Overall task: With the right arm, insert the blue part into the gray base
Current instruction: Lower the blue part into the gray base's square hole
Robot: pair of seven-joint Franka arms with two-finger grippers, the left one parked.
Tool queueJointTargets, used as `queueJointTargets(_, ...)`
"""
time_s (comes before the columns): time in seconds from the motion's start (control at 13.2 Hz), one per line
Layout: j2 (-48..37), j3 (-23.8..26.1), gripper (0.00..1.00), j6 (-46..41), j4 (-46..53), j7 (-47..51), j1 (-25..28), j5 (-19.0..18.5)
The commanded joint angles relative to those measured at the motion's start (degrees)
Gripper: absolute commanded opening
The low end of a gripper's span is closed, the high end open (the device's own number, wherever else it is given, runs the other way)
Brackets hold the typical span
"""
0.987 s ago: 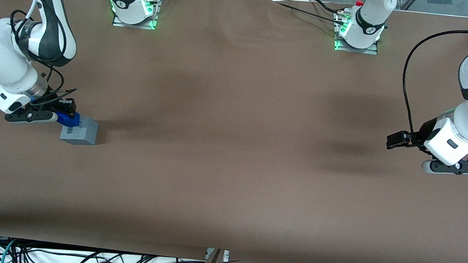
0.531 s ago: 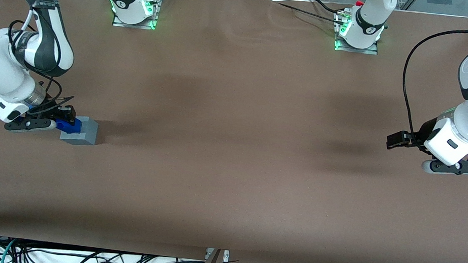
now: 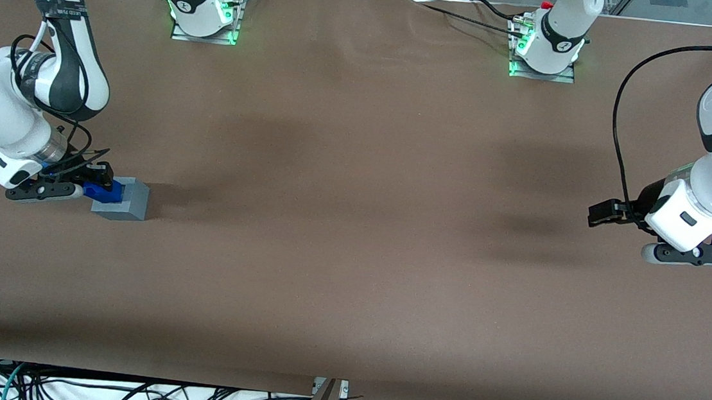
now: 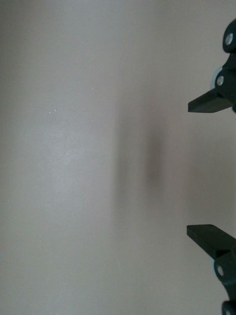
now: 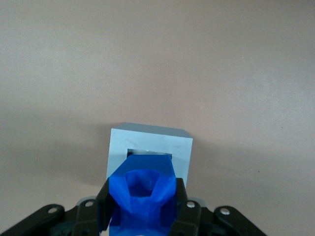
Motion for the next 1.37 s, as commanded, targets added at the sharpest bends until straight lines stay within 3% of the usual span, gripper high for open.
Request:
queueJointTargets(0.0, 0.95, 0.22, 0.24, -0.13, 1.08, -2.09, -0.54, 2.82)
queueJointTargets(0.46, 2.26, 0.22, 0.24, 0.92, 1.43, -2.09, -0.54, 2.92)
queueJointTargets(0.61, 2.53, 0.22, 0.31, 1.36, 1.43, -2.00, -0.54, 3.00)
queueJointTargets(0.83, 3.06, 0.22, 0.51, 1.98, 1.43, -2.00, -0.63, 3.88)
queueJointTargets(0.99, 3.06, 0.22, 0.87, 1.98, 1.43, -2.00, -0.63, 3.97)
queueJointTargets(1.06, 3.06, 0.22, 0.97, 1.98, 1.43, -2.00, -0.63, 4.06)
queueJointTargets(1.29, 3.06, 0.22, 0.98, 1.89, 2.22, -1.91, -0.54, 4.06)
